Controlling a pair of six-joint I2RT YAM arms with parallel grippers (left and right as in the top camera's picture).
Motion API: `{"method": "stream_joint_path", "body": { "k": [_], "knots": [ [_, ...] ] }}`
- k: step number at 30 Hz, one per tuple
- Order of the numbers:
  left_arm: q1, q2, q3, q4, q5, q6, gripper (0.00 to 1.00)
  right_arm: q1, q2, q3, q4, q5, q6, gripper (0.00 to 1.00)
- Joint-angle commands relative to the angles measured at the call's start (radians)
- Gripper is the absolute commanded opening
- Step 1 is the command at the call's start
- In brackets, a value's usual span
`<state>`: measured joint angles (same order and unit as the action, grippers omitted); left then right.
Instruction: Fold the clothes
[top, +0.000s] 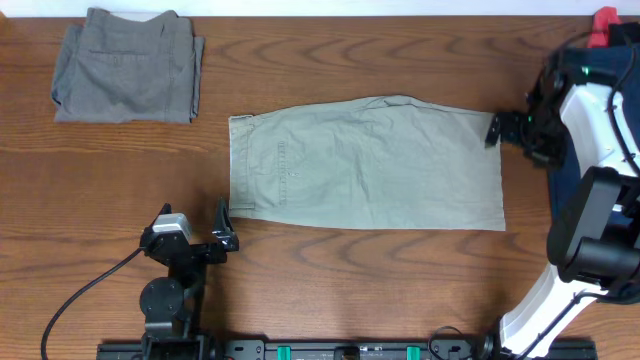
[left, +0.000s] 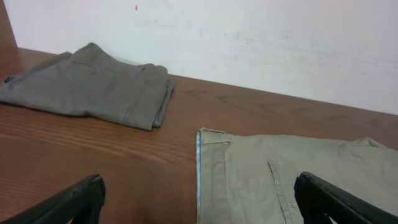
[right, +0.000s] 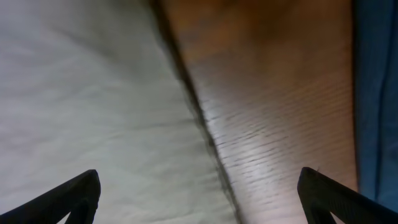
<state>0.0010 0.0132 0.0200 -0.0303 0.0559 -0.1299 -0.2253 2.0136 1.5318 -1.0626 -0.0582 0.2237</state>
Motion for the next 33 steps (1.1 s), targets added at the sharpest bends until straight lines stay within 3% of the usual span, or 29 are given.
{"method": "stream_joint_path", "body": {
  "k": [1,5,12,15,17,18,26,33],
  "knots": [
    [0.003,-0.003,-0.016,-0.036,-0.001,0.006,0.98,-0.014,-0.026,-0.091,0.061,-0.023,0.005,0.99],
    [0.003,-0.003,-0.016,-0.036,-0.001,0.006,0.98,-0.011,-0.026,-0.192,0.177,-0.109,-0.031,0.96],
    [0.003,-0.003,-0.016,-0.036,-0.001,0.006,0.98,0.003,-0.026,-0.285,0.294,-0.186,-0.03,0.64],
    [0.003,-0.003,-0.016,-0.036,-0.001,0.006,0.98,0.006,-0.026,-0.299,0.312,-0.185,-0.03,0.36],
    [0.003,-0.003,-0.016,-0.036,-0.001,0.006,0.98,0.006,-0.026,-0.302,0.325,-0.185,-0.03,0.09],
    [0.003,-0.003,-0.016,-0.036,-0.001,0.006,0.98,0.006,-0.026,-0.301,0.333,-0.185,-0.03,0.01],
    [0.003,-0.003,-0.016,-0.036,-0.001,0.006,0.98,0.0,-0.026,-0.288,0.45,-0.171,-0.029,0.01],
    [0.003,-0.003,-0.016,-0.036,-0.001,0.006,0.98,-0.026,-0.026,-0.228,0.4,-0.093,-0.007,0.01]
  ]
}}
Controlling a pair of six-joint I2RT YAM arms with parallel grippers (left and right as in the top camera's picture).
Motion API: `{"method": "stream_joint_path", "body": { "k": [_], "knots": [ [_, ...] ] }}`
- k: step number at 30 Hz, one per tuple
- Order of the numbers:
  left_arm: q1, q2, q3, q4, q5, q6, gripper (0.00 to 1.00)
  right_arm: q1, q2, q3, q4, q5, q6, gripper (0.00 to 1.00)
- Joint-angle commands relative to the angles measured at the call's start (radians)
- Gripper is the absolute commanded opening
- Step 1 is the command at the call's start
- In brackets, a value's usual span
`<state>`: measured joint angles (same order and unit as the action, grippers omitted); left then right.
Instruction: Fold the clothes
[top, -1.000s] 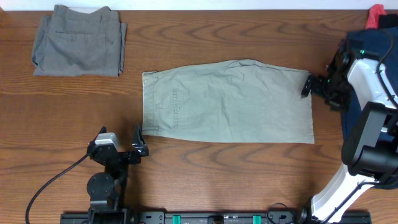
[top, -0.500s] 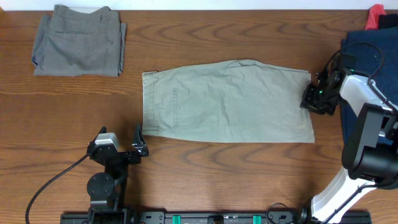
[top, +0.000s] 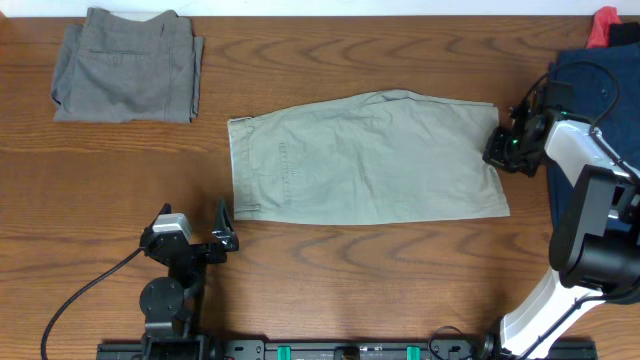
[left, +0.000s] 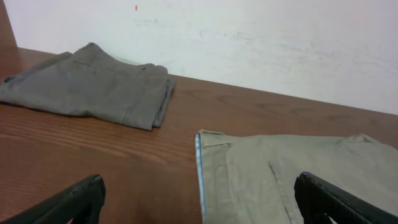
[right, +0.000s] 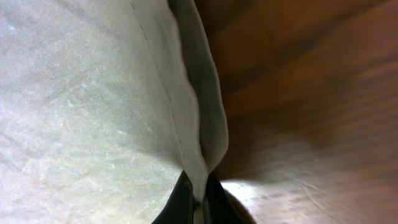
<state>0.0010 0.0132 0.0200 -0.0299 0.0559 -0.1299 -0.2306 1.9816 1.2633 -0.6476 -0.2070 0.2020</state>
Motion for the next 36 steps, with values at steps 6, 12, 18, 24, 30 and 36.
{"method": "stream_joint_path", "body": {
  "k": [6,12,18,24,30,36],
  "knots": [
    [0.003,-0.003,-0.016,-0.036,-0.001,0.006,0.98,-0.026,0.006,0.046,-0.081,0.122,0.066,0.01],
    [0.003,-0.003,-0.016,-0.036,-0.001,0.006,0.98,-0.024,0.004,0.046,-0.119,0.126,0.082,0.01],
    [0.003,-0.003,-0.016,-0.036,-0.001,0.006,0.98,-0.024,-0.008,0.046,-0.14,0.174,0.12,0.01],
    [0.003,-0.003,-0.016,-0.036,-0.001,0.006,0.98,-0.024,-0.069,0.046,-0.147,0.197,0.092,0.19],
    [0.003,-0.003,-0.016,-0.036,-0.001,0.006,0.98,-0.021,-0.091,0.046,-0.145,0.122,0.084,0.96],
    [0.003,-0.003,-0.016,-0.036,-0.001,0.006,0.98,0.004,-0.106,0.055,-0.097,0.047,0.094,0.99]
  ]
}}
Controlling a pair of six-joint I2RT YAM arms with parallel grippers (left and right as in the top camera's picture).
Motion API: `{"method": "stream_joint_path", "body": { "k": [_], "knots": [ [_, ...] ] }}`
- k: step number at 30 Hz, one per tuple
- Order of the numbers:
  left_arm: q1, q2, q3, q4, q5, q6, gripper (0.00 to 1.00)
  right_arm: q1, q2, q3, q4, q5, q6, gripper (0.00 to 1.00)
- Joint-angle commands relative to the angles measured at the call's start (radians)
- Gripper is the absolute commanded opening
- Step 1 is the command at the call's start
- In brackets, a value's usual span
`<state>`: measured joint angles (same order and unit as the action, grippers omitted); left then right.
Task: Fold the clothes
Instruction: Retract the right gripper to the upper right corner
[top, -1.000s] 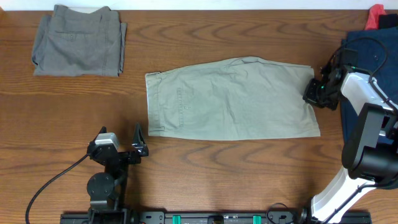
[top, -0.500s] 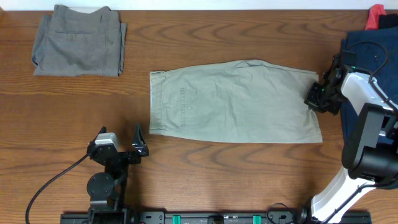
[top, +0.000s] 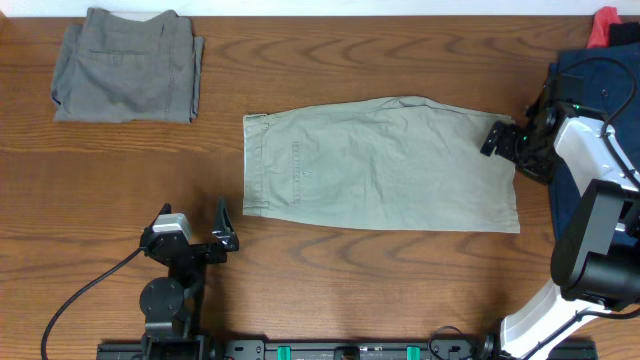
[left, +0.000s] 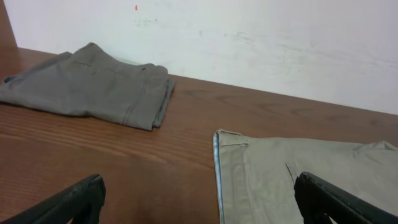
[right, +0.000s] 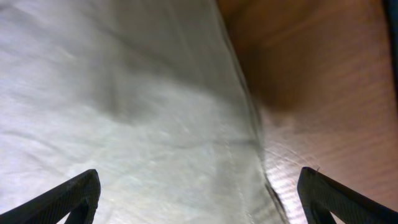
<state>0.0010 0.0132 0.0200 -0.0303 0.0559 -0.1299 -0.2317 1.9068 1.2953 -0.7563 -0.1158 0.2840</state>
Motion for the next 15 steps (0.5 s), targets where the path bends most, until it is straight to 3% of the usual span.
{"method": "stream_joint_path", "body": {
  "k": [1,15],
  "knots": [
    [0.003,-0.003,-0.016,-0.036,-0.001,0.006,0.98,0.011,-0.044,0.026,0.031,-0.074,0.012,0.99],
    [0.004,-0.003,-0.016,-0.036,-0.005,0.006,0.98,0.014,-0.234,0.079,0.198,-0.136,0.007,0.99]
  ]
}}
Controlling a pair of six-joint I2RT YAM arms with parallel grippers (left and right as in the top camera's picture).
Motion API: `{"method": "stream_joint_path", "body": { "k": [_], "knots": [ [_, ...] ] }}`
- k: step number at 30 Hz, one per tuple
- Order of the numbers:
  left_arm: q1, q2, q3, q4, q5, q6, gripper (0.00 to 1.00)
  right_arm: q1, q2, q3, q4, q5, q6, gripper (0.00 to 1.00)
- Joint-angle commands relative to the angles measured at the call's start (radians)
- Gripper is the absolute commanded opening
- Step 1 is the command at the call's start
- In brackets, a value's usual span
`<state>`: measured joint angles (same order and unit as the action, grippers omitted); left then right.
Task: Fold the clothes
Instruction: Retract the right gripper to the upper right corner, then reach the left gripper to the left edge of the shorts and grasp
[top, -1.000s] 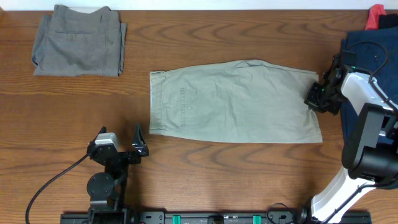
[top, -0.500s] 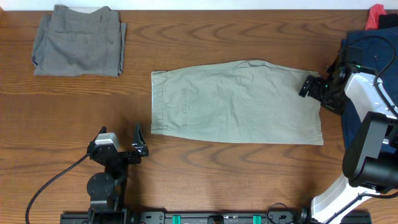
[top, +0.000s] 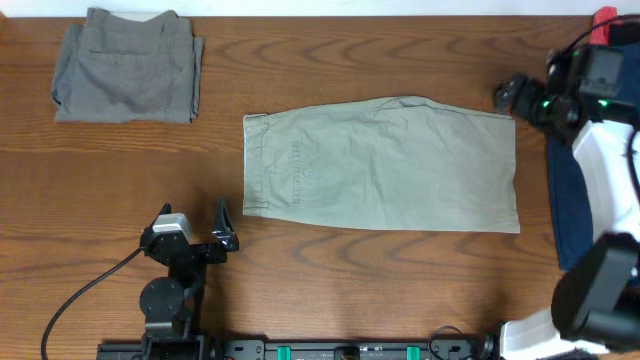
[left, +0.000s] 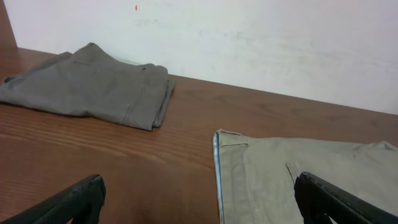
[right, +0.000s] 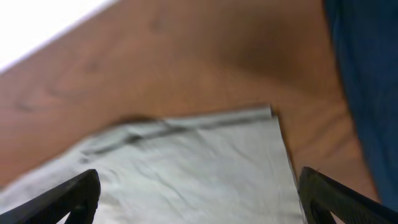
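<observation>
Pale green shorts lie flat mid-table, folded lengthwise, with the waistband to the left and the leg hems to the right. My right gripper hovers open just beyond their far right corner, holding nothing. In the right wrist view the shorts lie below the open right gripper. My left gripper rests open near the front edge, left of the waistband. In the left wrist view the waistband lies between and beyond the fingers of the left gripper.
A folded grey pair of shorts lies at the far left corner, seen too in the left wrist view. A dark blue cloth hangs at the right edge under my right arm, with something red behind it.
My right gripper was low over the shorts' right hem and is now higher and farther back, beyond the far right corner. It stays open. The shorts and left arm have not moved.
My right gripper stood open at the shorts' right hem. Then it was shut on that hem. By the last moment it was open again and the shorts lay a little farther right. Now it is clear of them.
</observation>
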<state>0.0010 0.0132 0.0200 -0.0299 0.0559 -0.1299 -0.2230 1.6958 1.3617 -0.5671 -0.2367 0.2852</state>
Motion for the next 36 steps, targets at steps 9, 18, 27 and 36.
{"method": "stream_joint_path", "body": {
  "k": [9,18,27,36],
  "knots": [
    [0.003,-0.003,-0.016,-0.016,0.012,-0.014,0.98,0.006,-0.02,0.012,0.006,-0.014,0.006,0.99],
    [0.003,0.008,0.003,0.19,0.091,0.002,0.98,0.006,-0.02,0.012,0.006,-0.015,0.006,0.99],
    [0.003,0.407,0.3,0.141,0.131,0.073,0.98,0.006,-0.02,0.012,0.006,-0.014,0.006,0.99],
    [0.003,1.128,0.992,-0.502,0.148,0.173,0.98,0.006,-0.02,0.012,0.006,-0.014,0.006,0.99]
  ]
}}
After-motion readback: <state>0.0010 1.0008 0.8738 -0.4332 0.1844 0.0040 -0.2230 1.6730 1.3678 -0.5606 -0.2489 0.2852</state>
